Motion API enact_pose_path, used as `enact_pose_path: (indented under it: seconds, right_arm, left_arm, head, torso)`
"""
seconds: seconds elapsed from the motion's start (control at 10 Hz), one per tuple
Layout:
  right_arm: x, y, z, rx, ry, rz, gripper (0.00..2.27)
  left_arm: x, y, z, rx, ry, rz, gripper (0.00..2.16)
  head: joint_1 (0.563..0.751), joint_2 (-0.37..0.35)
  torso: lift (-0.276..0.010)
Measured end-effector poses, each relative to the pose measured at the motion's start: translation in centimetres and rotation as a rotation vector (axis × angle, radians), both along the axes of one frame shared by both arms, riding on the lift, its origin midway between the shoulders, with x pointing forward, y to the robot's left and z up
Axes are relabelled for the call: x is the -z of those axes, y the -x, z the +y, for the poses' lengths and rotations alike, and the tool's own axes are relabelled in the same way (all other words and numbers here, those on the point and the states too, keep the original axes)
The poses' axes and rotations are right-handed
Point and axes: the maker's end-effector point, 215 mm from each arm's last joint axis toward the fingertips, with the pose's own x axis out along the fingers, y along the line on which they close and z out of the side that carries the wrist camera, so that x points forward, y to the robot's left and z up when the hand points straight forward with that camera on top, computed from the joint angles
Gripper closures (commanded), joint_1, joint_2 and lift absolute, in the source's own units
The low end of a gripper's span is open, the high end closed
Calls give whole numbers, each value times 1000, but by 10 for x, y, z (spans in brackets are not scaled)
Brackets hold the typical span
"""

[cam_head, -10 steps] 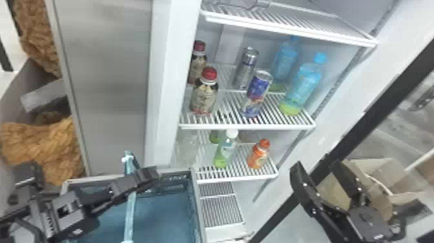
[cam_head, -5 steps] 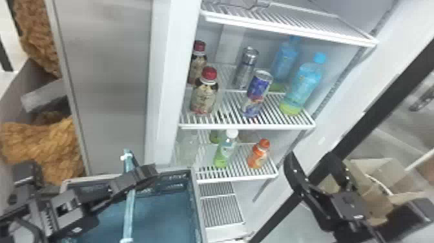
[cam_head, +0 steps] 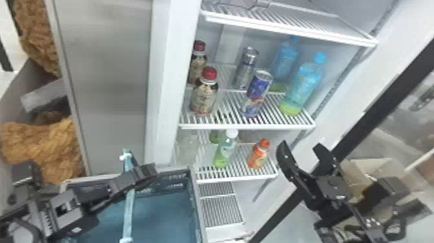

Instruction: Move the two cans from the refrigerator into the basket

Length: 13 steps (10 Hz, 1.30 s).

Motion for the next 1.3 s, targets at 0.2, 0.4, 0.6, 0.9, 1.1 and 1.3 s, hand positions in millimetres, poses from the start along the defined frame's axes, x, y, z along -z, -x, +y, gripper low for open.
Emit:
enact_pose_path:
  seconds: [0.2,0.4,0.6,0.9,1.1,1.3]
  right_arm:
    - [1,-27,5,-15,-18,-13,84]
    - [2,-52,15,-46,-34,-14,84]
    - [4,-78,24,-70,-47,-15,88]
    - [6,-112,30,-85,-58,-16,90]
    - [6,-134,41,-108,-54,-16,90]
    - [4,-150,44,-111,-53,-17,90]
  left_arm:
    - [0,1,-1,3,1,0,1191]
    - [0,1,-2,6,-1,0,1191]
    - [0,1,-2,8,-3,-1,1191]
    - [3,3,-3,12,-1,7,1191]
    - [4,4,-4,16,-1,10,1191]
    - [4,4,-4,17,1,12,1191]
  head:
    - [695,-350]
    - [695,-350]
    - [695,-350]
    - [695,-350]
    - [695,-350]
    - [695,-343]
  torso:
    - [-31]
    - [-31]
    - [-31]
    - [-31]
    - [-31]
    - [-31]
